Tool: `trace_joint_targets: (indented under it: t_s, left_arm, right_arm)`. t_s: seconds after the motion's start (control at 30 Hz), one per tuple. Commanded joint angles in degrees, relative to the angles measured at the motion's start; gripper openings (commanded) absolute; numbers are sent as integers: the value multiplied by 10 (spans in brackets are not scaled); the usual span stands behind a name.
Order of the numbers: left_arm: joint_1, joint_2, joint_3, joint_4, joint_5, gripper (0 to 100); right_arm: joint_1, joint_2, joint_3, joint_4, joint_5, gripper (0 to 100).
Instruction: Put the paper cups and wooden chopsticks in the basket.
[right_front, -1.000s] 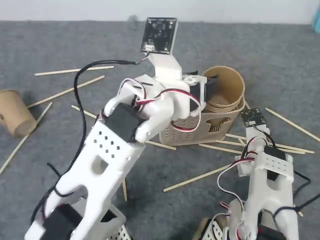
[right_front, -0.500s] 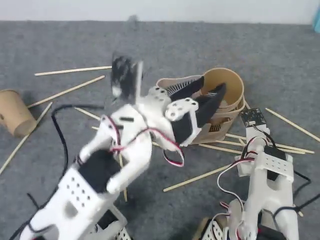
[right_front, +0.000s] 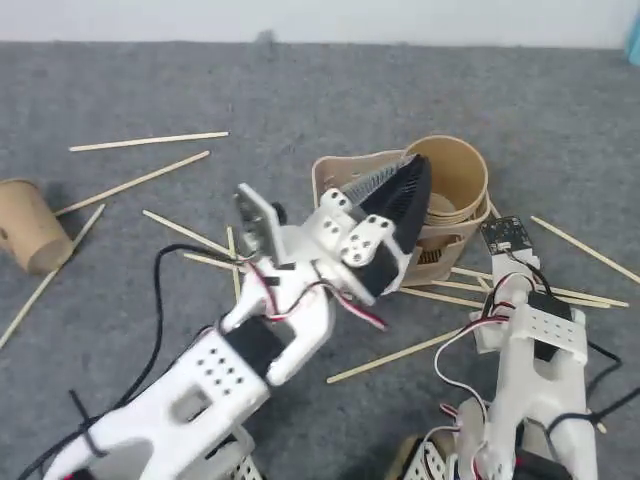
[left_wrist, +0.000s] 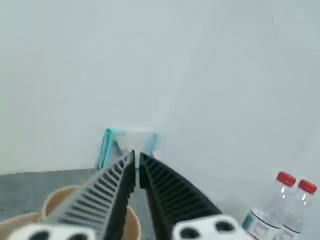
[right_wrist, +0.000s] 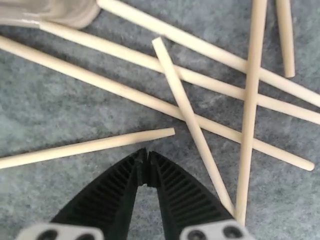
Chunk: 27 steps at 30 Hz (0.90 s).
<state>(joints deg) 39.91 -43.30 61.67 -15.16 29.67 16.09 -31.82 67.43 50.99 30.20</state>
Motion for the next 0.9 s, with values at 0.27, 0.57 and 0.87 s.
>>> trace_joint_targets:
  t_s: [0.27,0.57,0.87]
  left_arm:
    - [0,191,-5,-89,-5,12]
    - [9,173,-7,-14,-5,12]
    - [6,-91,-43,152,-5,13]
  right_arm:
    - [0,-21,-5,-7,7,8]
    - [0,-21,-5,-8,7,8]
    - [0,-21,-5,-8,8,8]
